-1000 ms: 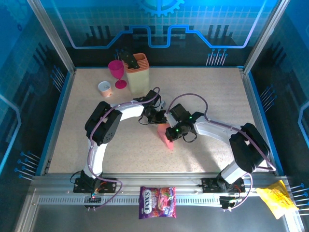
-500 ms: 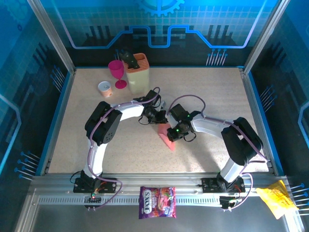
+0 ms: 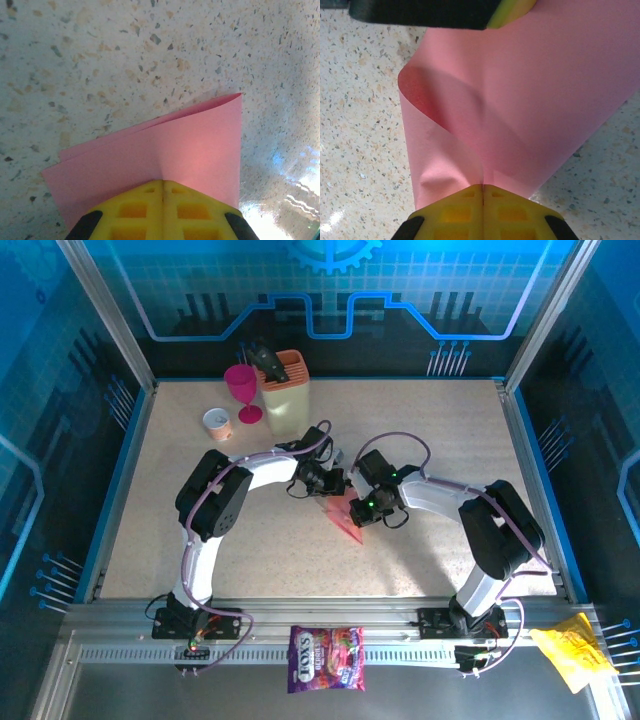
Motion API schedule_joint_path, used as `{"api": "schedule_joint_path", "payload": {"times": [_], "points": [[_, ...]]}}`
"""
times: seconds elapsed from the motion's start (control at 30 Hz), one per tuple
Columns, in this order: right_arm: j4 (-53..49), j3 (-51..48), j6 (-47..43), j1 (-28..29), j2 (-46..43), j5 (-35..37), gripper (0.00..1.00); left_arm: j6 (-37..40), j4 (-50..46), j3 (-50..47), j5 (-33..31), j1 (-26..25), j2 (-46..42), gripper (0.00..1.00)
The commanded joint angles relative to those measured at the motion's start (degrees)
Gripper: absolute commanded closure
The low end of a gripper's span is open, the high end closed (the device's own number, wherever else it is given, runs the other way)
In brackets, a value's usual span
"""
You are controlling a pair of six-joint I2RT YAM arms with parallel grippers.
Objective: Fold a paper plane with a square sheet of paper (pick it up from the middle)
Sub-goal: Third fold the triangle at the center of the table.
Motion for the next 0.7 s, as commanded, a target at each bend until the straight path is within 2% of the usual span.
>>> {"api": "schedule_joint_path", "payload": {"times": [0.0, 0.4, 0.67], "points": [[-1.32, 1.02, -0.97, -0.56, 1.07, -0.38, 1.0, 0.35, -2.54, -2.26, -3.16, 0.31, 1.47, 1.0], [1.32, -3.82, 1.73, 0.95, -0.61, -2.99, 1.0, 0.25, -1.79, -2.58, -2.96, 0.35, 1.49, 1.0], [1.97, -3.44, 2.95, 2.6, 0.37, -1.51, 1.0, 0.37, -1.83, -2.93, -2.96, 0.4, 1.49, 1.0]]}}
